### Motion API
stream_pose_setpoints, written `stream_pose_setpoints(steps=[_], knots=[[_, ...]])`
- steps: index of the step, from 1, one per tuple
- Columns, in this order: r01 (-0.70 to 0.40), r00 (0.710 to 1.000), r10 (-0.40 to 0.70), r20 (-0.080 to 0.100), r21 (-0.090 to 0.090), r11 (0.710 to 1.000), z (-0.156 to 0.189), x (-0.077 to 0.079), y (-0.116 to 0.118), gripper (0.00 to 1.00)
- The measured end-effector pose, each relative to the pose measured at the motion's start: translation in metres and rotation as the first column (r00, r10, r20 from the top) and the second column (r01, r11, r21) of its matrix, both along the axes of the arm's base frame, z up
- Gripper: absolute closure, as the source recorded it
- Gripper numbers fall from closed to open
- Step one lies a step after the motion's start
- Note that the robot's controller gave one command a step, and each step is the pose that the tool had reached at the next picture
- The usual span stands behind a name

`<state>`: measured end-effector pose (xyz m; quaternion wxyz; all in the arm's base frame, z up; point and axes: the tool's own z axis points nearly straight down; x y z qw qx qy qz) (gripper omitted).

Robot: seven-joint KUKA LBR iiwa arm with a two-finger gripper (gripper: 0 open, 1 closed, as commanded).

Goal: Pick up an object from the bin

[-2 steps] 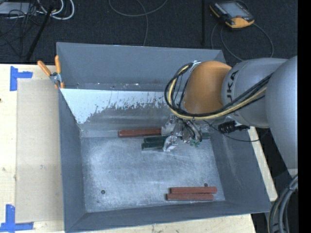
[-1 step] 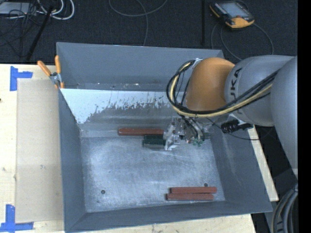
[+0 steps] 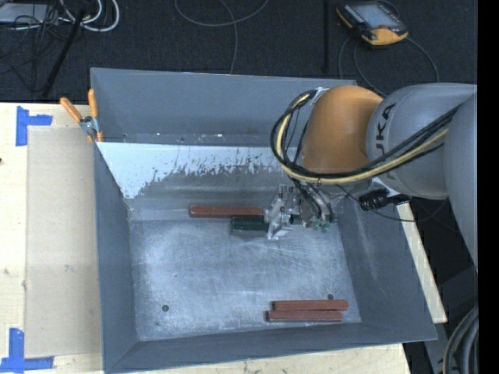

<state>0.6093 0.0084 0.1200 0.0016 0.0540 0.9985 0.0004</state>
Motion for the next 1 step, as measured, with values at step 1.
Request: stream_pose_setpoints(steps=[1], knots=[[0.0, 1.0, 0.0, -0.002, 0.0, 1.0, 0.0167, -0.0005, 0.0001, 1.0]])
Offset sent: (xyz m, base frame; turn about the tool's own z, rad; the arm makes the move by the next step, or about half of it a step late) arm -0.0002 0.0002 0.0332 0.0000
